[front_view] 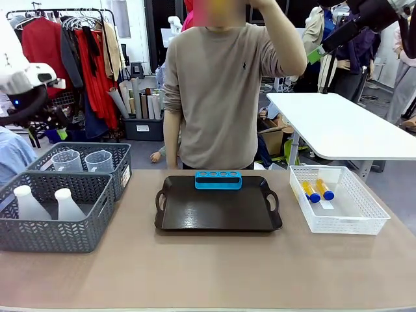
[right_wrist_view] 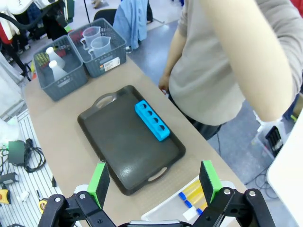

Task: Prepare the laboratory tools.
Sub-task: Pick up one Large Measuring Cup and place it on the Handle tray.

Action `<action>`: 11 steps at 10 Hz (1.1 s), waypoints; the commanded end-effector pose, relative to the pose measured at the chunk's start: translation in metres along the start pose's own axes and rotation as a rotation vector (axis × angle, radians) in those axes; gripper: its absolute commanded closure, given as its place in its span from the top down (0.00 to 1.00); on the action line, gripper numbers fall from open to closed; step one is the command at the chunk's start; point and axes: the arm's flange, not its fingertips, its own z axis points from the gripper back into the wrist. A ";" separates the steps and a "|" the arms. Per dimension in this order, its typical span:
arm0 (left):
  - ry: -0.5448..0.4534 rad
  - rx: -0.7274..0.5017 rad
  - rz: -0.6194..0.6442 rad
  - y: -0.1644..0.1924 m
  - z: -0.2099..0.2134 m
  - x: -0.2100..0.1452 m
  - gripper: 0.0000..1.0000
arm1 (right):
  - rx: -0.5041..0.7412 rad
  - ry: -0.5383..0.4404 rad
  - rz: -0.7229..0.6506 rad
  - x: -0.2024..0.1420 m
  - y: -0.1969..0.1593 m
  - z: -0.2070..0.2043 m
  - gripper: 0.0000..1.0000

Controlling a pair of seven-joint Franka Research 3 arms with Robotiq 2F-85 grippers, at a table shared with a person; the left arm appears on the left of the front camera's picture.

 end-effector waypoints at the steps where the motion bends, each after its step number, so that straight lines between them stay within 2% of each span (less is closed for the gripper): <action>1: -0.012 0.036 0.093 0.010 -0.028 0.005 1.00 | 0.001 -0.002 0.001 -0.001 0.002 0.000 1.00; 3: 0.010 0.063 0.090 0.019 -0.061 0.004 1.00 | 0.001 -0.002 0.001 -0.001 0.002 0.000 1.00; 5: 0.008 0.075 0.025 0.022 -0.086 0.008 1.00 | 0.001 -0.002 0.001 -0.001 0.002 0.000 1.00; 9: 0.055 0.045 -0.015 0.027 -0.116 0.019 1.00 | 0.001 -0.002 0.001 -0.001 0.002 0.000 1.00; 11: 0.031 0.055 -0.035 0.030 -0.125 0.019 1.00 | 0.001 -0.002 0.001 -0.001 0.002 0.000 1.00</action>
